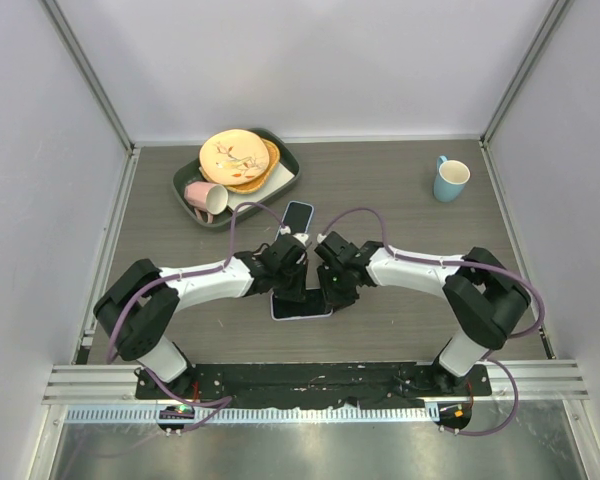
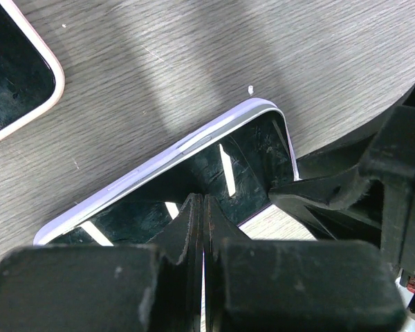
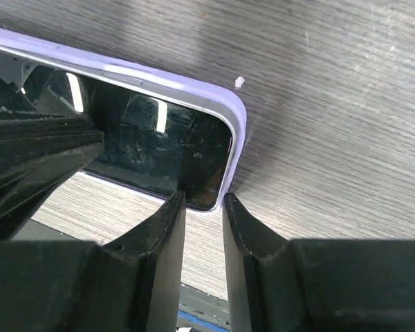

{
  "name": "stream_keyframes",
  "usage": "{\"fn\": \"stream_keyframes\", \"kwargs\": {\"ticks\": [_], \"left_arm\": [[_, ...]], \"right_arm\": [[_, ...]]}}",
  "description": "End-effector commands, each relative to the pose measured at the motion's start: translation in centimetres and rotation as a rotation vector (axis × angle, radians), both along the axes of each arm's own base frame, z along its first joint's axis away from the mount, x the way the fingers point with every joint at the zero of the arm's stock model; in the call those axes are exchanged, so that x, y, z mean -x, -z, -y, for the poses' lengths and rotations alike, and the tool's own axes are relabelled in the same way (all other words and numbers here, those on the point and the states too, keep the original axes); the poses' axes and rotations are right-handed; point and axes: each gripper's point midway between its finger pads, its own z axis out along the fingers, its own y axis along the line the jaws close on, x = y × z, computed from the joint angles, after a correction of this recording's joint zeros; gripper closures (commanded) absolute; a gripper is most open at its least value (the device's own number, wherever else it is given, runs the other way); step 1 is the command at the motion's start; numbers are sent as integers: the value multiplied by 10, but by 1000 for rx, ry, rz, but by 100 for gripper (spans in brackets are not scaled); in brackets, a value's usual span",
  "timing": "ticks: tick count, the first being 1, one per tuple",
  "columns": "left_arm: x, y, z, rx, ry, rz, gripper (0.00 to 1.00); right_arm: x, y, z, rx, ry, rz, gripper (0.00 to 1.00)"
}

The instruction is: Put the phone into the phone case

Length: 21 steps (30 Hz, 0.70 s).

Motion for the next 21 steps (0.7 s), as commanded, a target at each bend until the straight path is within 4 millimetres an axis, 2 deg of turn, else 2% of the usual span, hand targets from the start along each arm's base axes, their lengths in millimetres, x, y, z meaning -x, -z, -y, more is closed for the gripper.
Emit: {"fn": "stream_keyframes", "kwargs": {"ticks": [1, 2, 4, 5, 6, 7, 8, 9, 10, 14, 21], "left_arm": [[10, 27, -32, -165, 3, -36, 100], [9, 26, -32, -163, 0, -36, 100], [10, 28, -32, -164, 1, -39, 100], [10, 28, -31, -163, 2, -38, 100], [10, 28, -30, -160, 5, -44, 100], [11, 28, -29, -157, 9, -47, 100], [10, 28, -29, -155, 7, -45, 100], [10, 28, -27, -152, 10, -46, 100], [10, 29, -27, -153, 9, -49, 100], [9, 29, -26, -153, 9, -49, 100], [9, 30, -26, -160, 9, -51, 100]], "right_arm": [[-10, 45, 42, 163, 8, 93, 69], [-16, 30, 28, 64, 23, 112, 68], [-16, 18, 20, -73, 38, 87, 67], [-18, 6, 7, -175, 28, 78, 66], [-18, -4, 7, -247, 37, 81, 66], [-31, -13, 7, -315, 72, 100, 66], [-26, -16, 8, -377, 73, 62, 62], [-29, -22, 9, -417, 85, 61, 61], [-38, -24, 14, -450, 112, 66, 60], [-39, -14, 23, -479, 126, 17, 57], [-43, -7, 12, -578, 125, -50, 58]]}}
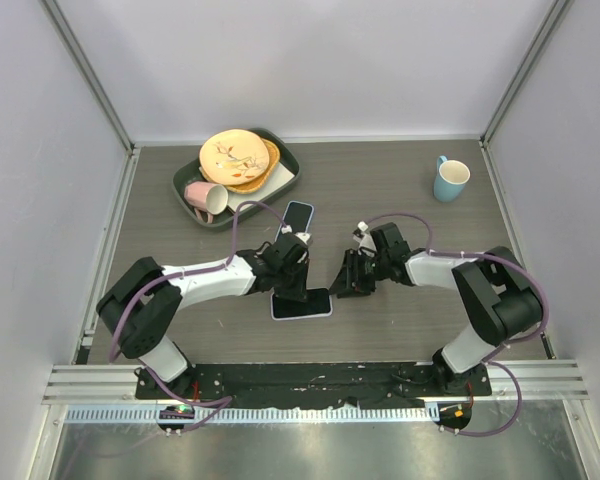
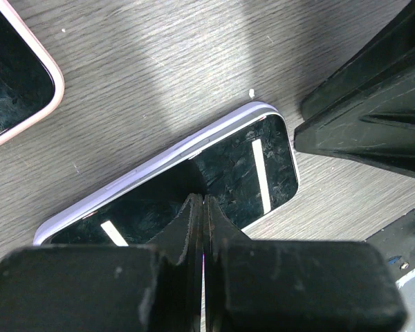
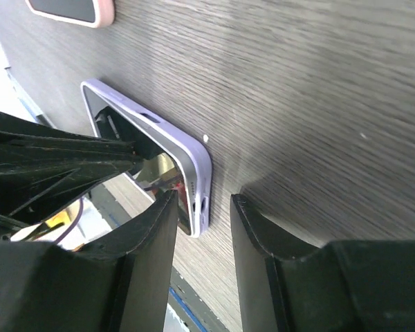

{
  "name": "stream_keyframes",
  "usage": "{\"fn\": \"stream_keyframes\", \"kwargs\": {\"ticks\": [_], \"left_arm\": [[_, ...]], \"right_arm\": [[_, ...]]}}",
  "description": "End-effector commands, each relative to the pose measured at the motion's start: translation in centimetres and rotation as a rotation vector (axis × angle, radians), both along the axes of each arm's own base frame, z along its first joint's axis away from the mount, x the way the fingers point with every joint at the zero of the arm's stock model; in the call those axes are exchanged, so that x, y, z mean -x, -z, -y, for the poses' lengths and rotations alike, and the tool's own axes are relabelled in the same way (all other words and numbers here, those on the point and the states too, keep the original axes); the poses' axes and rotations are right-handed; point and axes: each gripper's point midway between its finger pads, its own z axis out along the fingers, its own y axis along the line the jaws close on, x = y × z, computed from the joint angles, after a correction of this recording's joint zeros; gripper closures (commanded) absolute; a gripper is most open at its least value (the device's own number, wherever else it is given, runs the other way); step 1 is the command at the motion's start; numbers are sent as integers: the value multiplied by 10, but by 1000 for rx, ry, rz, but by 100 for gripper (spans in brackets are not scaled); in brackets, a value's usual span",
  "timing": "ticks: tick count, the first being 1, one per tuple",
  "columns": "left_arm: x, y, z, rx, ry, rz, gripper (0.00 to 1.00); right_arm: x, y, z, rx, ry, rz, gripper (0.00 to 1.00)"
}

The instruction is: Put the phone into the phone case

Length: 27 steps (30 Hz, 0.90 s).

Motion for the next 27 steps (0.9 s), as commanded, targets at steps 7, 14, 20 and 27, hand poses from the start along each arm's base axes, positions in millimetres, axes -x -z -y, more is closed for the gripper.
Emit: {"fn": "stream_keyframes", "kwargs": {"ticks": [7, 14, 20, 27], "left_arm": [[10, 30, -28, -155, 9, -46, 100], [8, 29, -30, -180, 18, -41, 100], [2, 24, -24, -180, 27, -30, 100], [-3, 22, -19, -177, 30, -25, 100]], "right_arm": [[-3, 27, -4, 2, -19, -63, 66], [-2, 67, 26, 245, -1, -127, 75], [3, 92, 51, 444, -24, -173, 79], [10, 112, 57, 539, -40, -199, 90]]}}
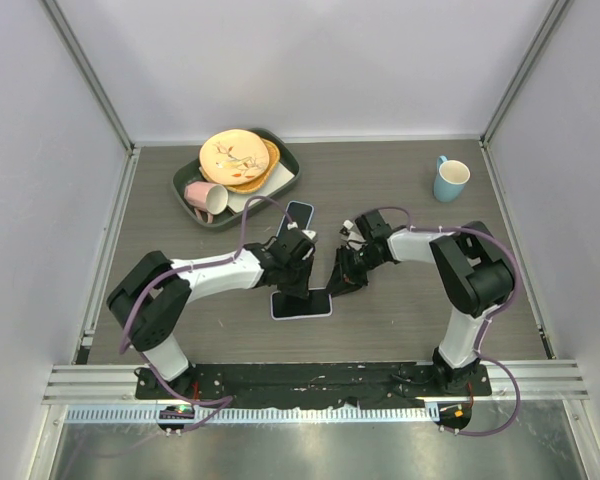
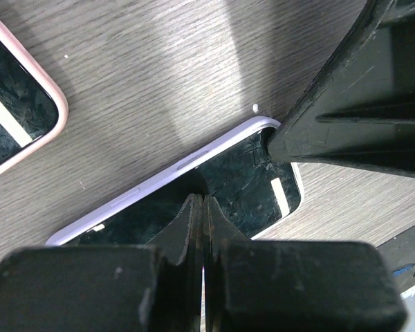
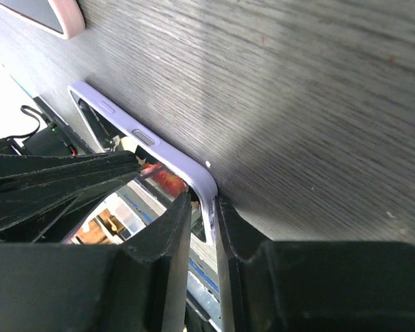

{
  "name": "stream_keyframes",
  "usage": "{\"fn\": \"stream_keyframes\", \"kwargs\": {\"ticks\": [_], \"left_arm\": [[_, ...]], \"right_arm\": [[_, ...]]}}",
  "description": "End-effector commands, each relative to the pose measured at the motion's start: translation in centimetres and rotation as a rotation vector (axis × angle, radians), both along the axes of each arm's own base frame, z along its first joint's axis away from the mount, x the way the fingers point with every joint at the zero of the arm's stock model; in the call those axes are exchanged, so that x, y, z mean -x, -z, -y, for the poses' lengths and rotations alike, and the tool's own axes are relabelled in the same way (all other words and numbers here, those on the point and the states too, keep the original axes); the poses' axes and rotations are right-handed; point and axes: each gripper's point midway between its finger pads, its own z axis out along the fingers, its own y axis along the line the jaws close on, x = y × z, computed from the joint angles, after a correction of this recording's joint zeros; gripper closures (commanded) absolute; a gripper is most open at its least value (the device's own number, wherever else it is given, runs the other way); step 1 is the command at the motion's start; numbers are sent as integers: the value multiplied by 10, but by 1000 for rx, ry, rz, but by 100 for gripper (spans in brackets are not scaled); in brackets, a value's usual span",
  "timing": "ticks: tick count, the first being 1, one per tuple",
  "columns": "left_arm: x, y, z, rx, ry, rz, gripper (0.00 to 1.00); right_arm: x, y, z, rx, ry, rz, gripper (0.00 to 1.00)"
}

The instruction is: Put the phone into the phone case

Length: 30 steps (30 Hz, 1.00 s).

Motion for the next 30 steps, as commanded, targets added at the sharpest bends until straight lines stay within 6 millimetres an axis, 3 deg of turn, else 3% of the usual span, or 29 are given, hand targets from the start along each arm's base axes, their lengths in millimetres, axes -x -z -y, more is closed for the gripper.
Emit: {"fn": "stream_keyframes", "kwargs": {"ticks": [1, 10, 16, 20, 27, 28, 30], "left_arm": [[4, 21, -22, -126, 1, -20, 100], [4, 21, -22, -137, 11, -24, 100], [4, 18, -23, -133, 10, -19, 100], [0, 17, -26, -147, -4, 5, 100], [2, 13, -29, -133, -15, 17, 100], [4, 13, -31, -132, -18, 16, 100], [3, 11, -31, -123, -21, 22, 100]], "right_arm": [[11, 97, 71, 505, -14, 48, 91], [10, 103, 74, 622, -63, 88, 95], [-1, 89, 73, 744, -95, 238, 98], [-10, 69, 67, 819, -114, 379, 99], [-19, 20, 41, 664, -35, 513, 98], [-24, 3, 35, 620, -4, 553, 94], [-23, -13, 30, 557, 15, 576, 86]]}}
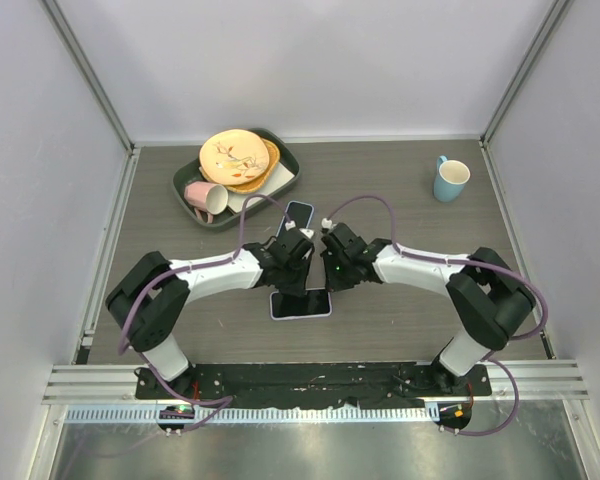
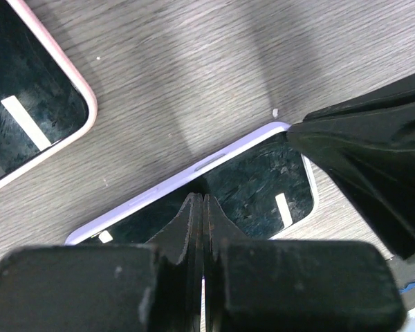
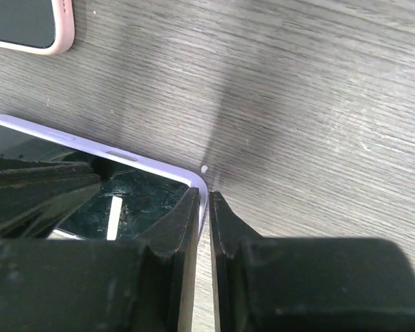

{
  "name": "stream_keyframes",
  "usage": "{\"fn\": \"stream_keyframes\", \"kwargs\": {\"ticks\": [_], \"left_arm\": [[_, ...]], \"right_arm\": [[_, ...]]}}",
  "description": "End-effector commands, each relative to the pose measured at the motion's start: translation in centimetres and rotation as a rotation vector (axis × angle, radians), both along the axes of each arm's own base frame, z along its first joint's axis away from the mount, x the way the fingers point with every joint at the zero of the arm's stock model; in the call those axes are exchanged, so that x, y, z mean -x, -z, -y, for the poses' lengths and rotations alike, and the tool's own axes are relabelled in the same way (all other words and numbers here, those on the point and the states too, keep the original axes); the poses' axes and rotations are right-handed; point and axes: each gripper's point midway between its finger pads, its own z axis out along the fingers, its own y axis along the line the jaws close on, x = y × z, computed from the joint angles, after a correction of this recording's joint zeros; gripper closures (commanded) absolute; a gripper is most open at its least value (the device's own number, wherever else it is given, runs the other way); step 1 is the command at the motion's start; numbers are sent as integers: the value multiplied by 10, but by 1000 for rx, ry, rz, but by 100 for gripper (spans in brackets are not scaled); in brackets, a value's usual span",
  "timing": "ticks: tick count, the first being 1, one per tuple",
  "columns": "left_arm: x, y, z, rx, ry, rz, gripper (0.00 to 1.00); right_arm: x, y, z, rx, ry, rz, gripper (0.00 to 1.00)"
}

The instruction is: Put the phone into the phone case

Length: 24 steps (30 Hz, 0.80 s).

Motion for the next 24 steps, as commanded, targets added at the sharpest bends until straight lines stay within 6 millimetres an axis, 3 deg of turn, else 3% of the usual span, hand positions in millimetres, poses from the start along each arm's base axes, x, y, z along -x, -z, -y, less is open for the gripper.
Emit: {"fn": "stream_keyframes", "kwargs": {"ticks": [1, 3, 4, 7, 10, 11, 16, 22, 24], "left_arm": [[11, 10, -26, -83, -9, -12, 100], [13, 11, -26, -81, -12, -13, 100], [13, 12, -28, -85, -12, -16, 100], [14, 12, -28, -78, -16, -15, 100], [16, 12, -28, -74, -15, -17, 100], [16, 12, -29, -75, -14, -16, 100], [17, 13, -31, -78, -16, -17, 100], [18, 12, -30, -74, -14, -15, 100], [17, 12, -31, -77, -14, -13, 100]], "right_arm": [[-9, -13, 26, 40, 65, 131, 75], [-6, -22, 23, -32, 64, 125, 65], [-3, -33, 16, -103, 52, 122, 56], [15, -34, 3, -245, 30, 9, 48], [34, -26, -9, -350, 3, -88, 47], [45, -13, -8, -359, 18, -147, 47], [62, 9, -18, -420, 23, -263, 55], [60, 29, -6, -297, 30, -273, 72], [51, 28, -2, -238, 24, -235, 77]]}}
